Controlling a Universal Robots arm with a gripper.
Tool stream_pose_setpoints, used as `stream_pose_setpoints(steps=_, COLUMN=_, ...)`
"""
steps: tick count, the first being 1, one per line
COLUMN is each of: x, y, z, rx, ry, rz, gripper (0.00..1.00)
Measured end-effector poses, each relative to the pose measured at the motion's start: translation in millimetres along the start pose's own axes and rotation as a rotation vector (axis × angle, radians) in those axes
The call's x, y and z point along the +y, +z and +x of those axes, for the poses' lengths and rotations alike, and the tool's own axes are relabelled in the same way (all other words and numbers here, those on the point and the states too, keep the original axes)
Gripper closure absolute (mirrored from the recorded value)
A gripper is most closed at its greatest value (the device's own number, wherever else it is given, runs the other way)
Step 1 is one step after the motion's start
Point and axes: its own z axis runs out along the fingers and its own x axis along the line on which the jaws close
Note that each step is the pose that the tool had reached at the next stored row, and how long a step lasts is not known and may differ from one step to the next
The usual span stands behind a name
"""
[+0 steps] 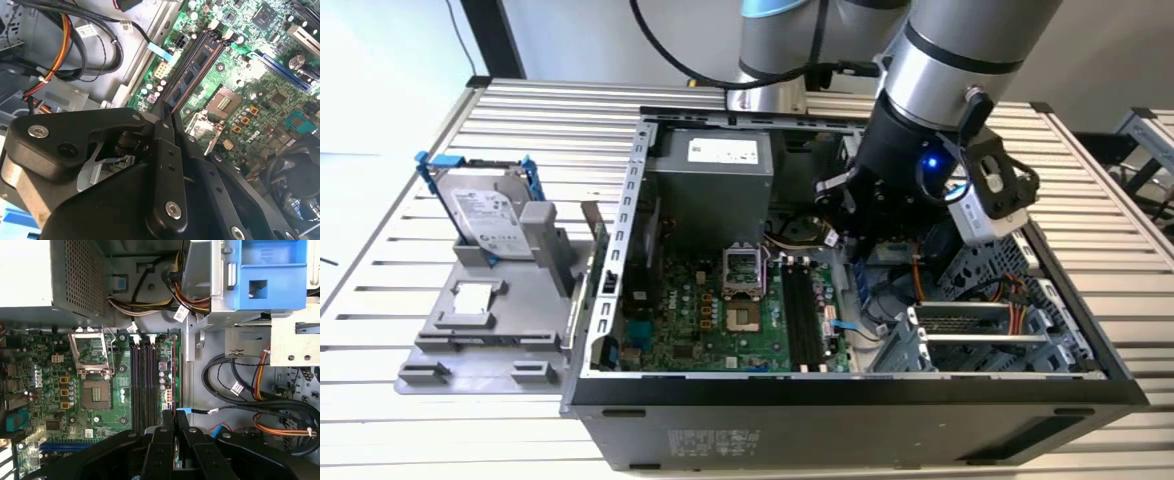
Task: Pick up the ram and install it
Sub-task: 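Insert the ram into the slot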
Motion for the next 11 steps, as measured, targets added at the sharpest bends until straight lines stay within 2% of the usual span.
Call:
stream_pose_setpoints(steps=5, x=-0.5, y=9.4, z=7.7, rx=-0.0001, ry=0.010, rz=0.0002, gripper=1.00)
stream_pose_setpoints(steps=11, x=-0.7, y=20.5, z=10.1, rx=-0.0005, ry=0.033, rz=-0.0001, gripper=1.00)
